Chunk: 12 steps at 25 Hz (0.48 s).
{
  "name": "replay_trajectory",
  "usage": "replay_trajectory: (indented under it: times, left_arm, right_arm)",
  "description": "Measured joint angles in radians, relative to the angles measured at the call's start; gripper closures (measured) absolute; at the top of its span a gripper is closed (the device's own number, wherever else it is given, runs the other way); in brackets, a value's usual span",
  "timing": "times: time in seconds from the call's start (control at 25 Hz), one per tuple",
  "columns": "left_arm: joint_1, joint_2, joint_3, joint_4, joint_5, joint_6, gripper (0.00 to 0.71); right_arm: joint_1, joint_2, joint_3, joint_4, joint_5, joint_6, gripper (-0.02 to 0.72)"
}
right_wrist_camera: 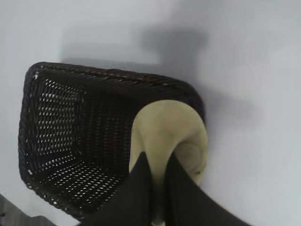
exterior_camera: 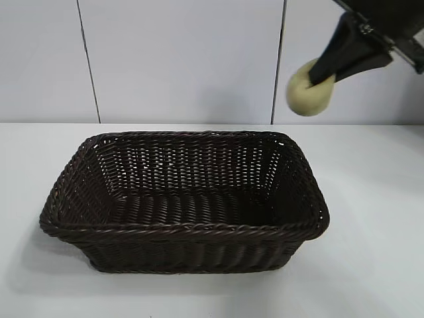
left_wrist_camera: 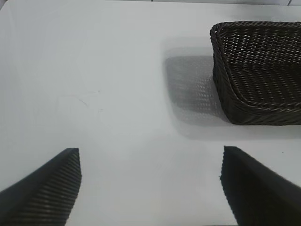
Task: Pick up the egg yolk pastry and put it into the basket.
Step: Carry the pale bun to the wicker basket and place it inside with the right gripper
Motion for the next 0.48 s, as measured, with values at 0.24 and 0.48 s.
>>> replay_trajectory:
  times: [0.24, 0.48]
  left_arm:
    - [0.000, 0.000, 0.000, 0.000, 0.000, 0.000, 0.118]
    - [0.000, 0.000, 0.000, 0.000, 0.000, 0.000, 0.118]
  right_arm:
    - [0.103, 0.068, 0.000, -0.003, -0.069, 0.001, 0.673]
    - [0.103, 0.100, 0.000, -0.065, -0.093, 0.003, 0.673]
